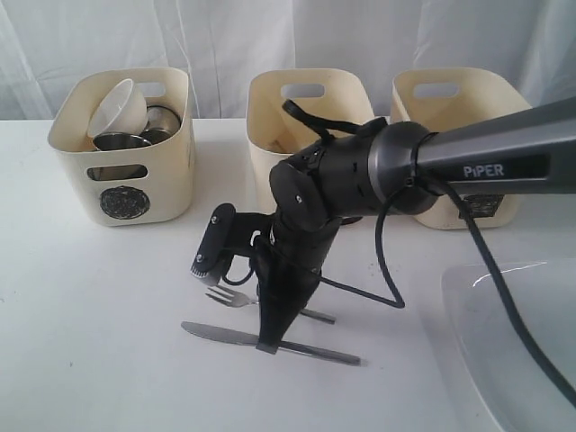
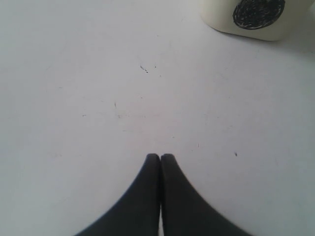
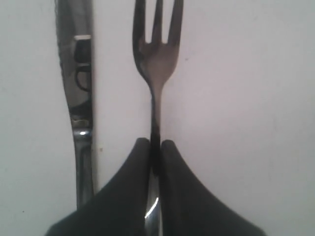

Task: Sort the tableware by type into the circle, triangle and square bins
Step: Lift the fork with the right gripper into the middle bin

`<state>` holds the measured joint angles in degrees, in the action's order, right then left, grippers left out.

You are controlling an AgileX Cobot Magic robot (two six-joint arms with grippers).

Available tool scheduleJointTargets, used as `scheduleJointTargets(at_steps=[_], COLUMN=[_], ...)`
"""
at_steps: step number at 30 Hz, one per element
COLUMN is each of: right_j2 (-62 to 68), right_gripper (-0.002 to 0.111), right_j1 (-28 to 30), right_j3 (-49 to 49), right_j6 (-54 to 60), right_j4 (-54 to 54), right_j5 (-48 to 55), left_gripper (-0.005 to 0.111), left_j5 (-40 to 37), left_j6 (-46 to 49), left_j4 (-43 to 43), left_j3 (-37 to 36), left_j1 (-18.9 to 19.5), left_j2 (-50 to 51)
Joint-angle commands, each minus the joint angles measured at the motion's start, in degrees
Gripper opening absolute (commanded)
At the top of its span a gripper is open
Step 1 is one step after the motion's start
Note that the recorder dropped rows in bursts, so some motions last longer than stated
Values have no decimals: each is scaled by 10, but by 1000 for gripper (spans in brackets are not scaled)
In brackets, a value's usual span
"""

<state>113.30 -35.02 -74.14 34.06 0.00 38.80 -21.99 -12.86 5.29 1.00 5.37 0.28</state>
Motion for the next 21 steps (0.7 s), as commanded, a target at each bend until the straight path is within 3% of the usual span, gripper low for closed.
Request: scheduleJointTargets(at_steps=[1, 9, 12, 21], right_j2=[-12, -70, -120, -191], right_gripper=[0, 0, 0, 0], right_j1=[3, 3, 3, 19], right_j3=[3, 3, 3, 2], right_j6=[7, 6, -9, -59], right_j4=[0, 0, 0, 4], right_j5=[-24, -19, -62, -407], left_gripper=[0, 0, 0, 0], left_j5=[-30, -30, -30, -30], left_j6=[-3, -3, -3, -3], left_j4=[4, 4, 4, 4], left_j3=[-5, -5, -5, -5], left_j1=[2, 2, 2, 2], left_j2=[-3, -3, -3, -3])
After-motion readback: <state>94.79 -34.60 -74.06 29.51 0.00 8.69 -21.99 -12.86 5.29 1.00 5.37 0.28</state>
